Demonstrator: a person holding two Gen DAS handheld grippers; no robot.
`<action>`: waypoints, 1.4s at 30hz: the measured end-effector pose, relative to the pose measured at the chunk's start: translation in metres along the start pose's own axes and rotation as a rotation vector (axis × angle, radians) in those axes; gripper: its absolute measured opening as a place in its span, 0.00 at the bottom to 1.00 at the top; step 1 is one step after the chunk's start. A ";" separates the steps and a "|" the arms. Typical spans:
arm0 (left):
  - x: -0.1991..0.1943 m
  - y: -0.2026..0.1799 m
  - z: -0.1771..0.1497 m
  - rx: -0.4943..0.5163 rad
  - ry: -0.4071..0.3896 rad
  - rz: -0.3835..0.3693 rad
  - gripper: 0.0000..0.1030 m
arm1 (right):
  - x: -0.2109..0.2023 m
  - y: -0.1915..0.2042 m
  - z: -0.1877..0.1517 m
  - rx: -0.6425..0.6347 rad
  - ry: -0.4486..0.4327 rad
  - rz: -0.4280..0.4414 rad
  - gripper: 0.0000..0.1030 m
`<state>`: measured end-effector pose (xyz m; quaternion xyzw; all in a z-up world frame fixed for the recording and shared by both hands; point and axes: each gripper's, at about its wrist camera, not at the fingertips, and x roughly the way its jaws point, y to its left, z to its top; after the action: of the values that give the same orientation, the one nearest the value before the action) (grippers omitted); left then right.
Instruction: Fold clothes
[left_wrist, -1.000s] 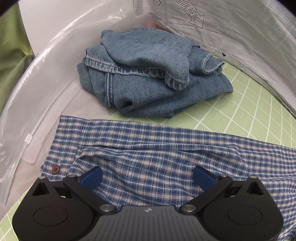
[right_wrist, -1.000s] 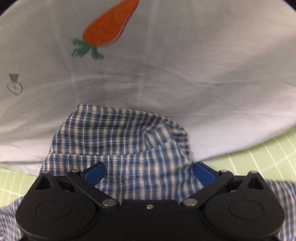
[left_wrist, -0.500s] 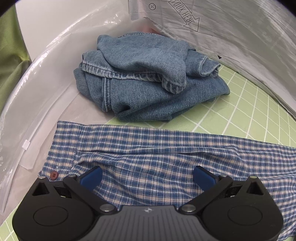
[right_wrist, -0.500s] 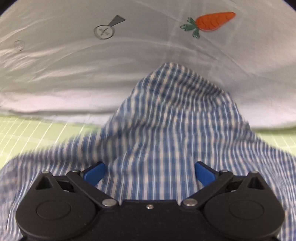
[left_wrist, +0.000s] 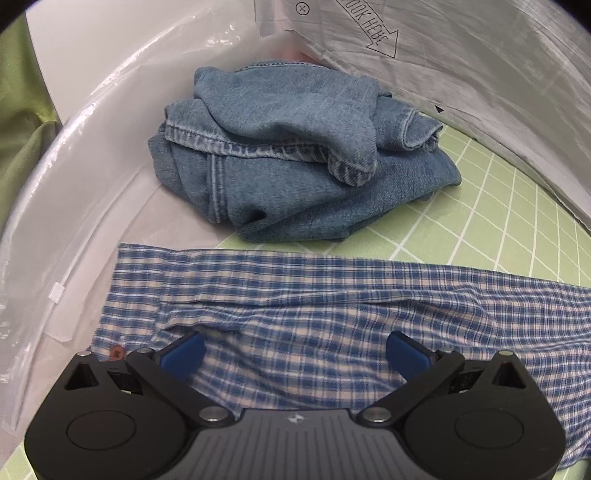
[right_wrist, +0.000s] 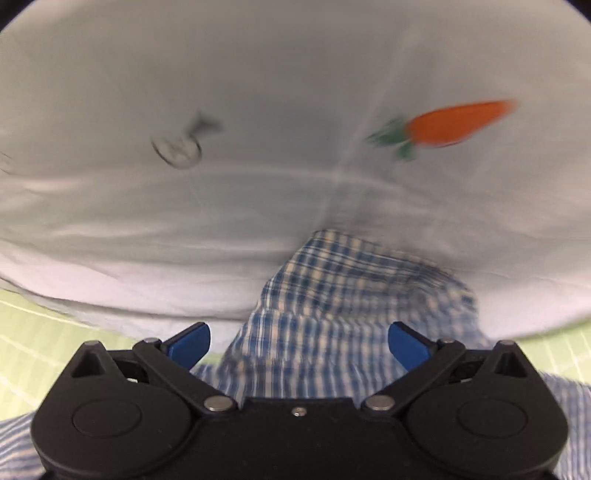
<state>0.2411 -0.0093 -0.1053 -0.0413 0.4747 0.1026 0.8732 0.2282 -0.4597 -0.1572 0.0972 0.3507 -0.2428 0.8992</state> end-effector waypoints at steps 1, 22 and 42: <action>-0.006 0.003 -0.001 0.004 -0.013 0.003 1.00 | -0.017 -0.005 -0.006 0.009 -0.016 0.005 1.00; -0.032 0.073 -0.029 -0.048 0.017 0.034 1.00 | -0.188 -0.081 -0.207 0.196 0.236 -0.189 1.00; -0.035 0.046 -0.023 0.036 -0.004 -0.063 0.47 | -0.186 -0.074 -0.205 0.199 0.228 -0.180 1.00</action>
<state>0.1933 0.0268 -0.0871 -0.0405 0.4732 0.0665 0.8775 -0.0464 -0.3843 -0.1821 0.1808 0.4321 -0.3433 0.8141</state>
